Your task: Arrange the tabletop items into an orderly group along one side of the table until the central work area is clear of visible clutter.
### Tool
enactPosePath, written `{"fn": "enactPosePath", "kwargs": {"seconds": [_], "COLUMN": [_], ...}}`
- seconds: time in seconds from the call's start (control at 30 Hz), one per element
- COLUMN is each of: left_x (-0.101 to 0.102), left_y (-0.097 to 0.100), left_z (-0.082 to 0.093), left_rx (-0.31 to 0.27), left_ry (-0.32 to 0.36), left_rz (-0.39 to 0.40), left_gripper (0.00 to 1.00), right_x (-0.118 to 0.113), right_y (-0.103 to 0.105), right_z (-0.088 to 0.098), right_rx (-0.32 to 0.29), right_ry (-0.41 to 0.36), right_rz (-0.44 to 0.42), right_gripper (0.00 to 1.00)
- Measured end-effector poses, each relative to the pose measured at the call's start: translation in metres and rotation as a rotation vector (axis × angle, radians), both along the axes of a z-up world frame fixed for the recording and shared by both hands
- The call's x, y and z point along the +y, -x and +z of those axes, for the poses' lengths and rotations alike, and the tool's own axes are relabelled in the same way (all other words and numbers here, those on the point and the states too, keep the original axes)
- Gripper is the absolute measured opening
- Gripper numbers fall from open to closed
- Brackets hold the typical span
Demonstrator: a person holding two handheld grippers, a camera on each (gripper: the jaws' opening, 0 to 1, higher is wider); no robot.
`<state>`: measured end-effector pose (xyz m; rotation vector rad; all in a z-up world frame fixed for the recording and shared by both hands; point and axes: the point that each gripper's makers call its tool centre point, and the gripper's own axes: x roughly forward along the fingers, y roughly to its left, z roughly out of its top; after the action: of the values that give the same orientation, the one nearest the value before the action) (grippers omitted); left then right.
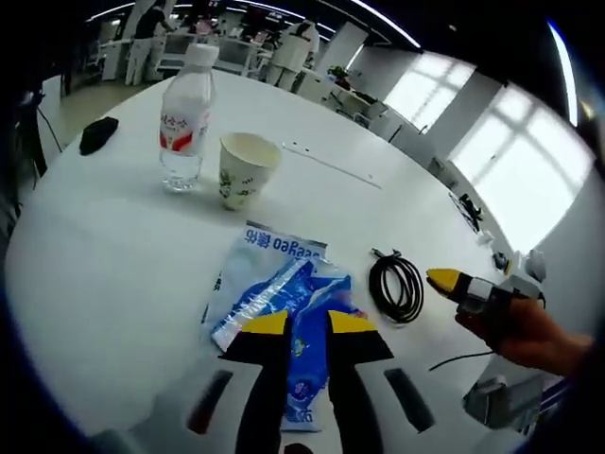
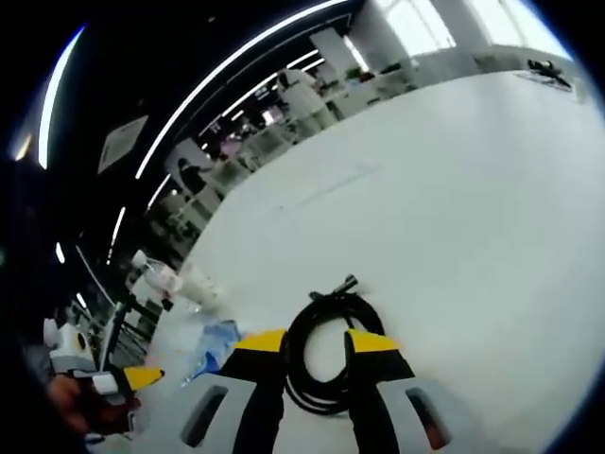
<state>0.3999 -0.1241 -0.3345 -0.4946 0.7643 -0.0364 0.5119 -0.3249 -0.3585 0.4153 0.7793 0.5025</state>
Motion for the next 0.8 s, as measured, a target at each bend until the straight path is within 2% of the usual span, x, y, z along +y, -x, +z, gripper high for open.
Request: {"fn": "enactPosePath", "kwargs": {"seconds": [0.1,0.27,0.4,0.53,0.57,0.63,0.7,0.8], "left_x": [0.006,0.017,0.015,0.006,0.008,0.006,0.010,0.008], "left_y": [0.009,0.022,0.035,0.050,0.045,0.047,0.047,0.049], "left_z": [0.003,-0.003,-0.011,-0.015,-0.017,-0.018,-0.020,-0.022], "left_rx": [0.002,0.018,0.045,0.064,0.070,0.075,0.083,0.087], "left_ry": [-0.019,-0.019,-0.013,0.013,0.010,-0.003,-0.029,-0.010], "left_rz": [0.018,0.060,0.084,0.121,0.124,0.124,0.121,0.129], "left_gripper": [0.12,0.16,0.23,0.25,0.25,0.25,0.25,0.25], "right_x": [0.003,0.026,0.044,0.065,0.069,0.071,0.082,0.084], "right_y": [0.000,0.008,0.016,0.031,0.035,0.034,0.038,0.034], "right_z": [0.000,0.001,0.000,0.002,0.001,0.000,0.004,0.003], "right_rx": [0.000,-0.004,-0.006,-0.019,-0.023,-0.041,-0.044,-0.048], "right_ry": [0.000,0.020,0.027,0.071,0.088,0.120,0.110,0.110], "right_rz": [0.025,0.106,0.175,0.299,0.348,0.390,0.393,0.410], "right_gripper": [0.22,0.24,0.28,0.32,0.32,0.31,0.32,0.32]}}
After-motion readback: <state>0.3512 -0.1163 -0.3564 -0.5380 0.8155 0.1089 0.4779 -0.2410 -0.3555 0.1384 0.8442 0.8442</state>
